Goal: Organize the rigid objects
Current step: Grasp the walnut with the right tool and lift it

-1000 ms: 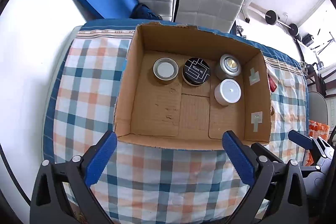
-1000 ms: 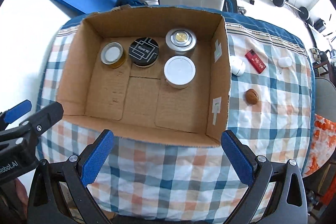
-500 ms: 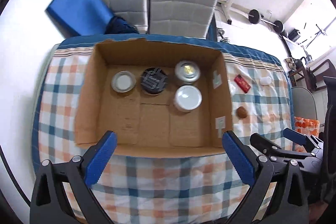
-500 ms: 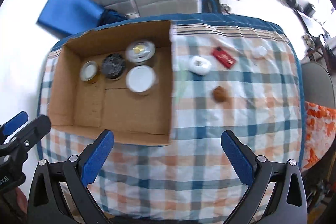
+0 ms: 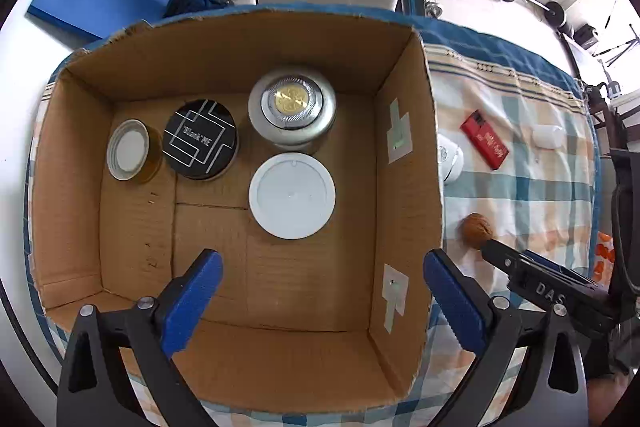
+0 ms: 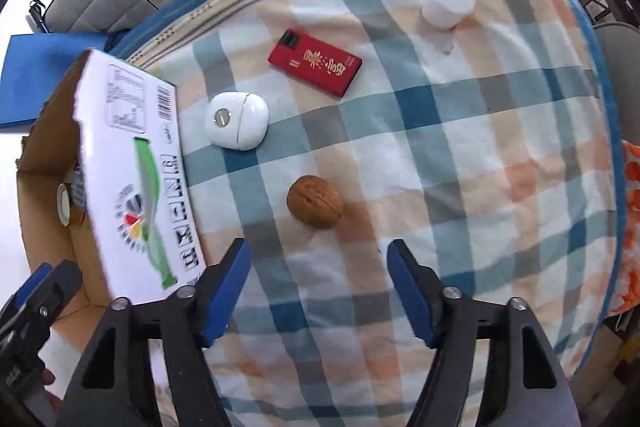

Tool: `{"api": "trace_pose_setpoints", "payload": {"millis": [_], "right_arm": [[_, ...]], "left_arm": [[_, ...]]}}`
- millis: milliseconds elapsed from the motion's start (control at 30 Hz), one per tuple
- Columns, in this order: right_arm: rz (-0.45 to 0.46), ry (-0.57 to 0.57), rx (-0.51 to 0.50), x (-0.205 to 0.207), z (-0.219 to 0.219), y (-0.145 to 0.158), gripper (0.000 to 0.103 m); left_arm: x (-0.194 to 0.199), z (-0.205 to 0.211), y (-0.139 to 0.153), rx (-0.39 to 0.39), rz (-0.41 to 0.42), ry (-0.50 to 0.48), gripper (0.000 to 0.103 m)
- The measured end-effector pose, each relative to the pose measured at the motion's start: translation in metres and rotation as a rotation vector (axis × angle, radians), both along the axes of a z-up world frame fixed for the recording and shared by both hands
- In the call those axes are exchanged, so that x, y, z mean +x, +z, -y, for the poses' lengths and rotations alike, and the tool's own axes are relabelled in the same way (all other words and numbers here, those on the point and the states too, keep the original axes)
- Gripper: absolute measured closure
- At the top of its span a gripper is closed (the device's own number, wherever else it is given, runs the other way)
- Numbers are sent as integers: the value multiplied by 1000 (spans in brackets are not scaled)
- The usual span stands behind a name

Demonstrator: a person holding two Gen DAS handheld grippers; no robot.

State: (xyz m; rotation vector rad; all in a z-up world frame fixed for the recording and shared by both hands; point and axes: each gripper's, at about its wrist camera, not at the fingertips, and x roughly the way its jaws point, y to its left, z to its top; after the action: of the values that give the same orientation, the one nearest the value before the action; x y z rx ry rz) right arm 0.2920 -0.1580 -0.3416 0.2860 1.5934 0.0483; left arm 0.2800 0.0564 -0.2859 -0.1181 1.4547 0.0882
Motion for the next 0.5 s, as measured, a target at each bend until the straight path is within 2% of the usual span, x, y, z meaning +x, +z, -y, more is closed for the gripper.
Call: {"api": "trace_pose_setpoints", "payload": {"millis": [133,167,200,333,500], "right_arm": [[-26,0,19,12,-4,-29,43],[-38,8,13,14,-5,-35,55],[-60,25,0,15,-7,-44,60],[-40,38,-2,14,-3,-41,61],[-16,49,0,10,31,-13,61]], "left_arm": [[6,1,-10,28,-19,6,0],[7,1,-10,35,-23,10,0],[8,0,-10,38,-24,15,0],[15,1,3,33,-3,21,0],[30,29,49,20,91,-39,0]]}}
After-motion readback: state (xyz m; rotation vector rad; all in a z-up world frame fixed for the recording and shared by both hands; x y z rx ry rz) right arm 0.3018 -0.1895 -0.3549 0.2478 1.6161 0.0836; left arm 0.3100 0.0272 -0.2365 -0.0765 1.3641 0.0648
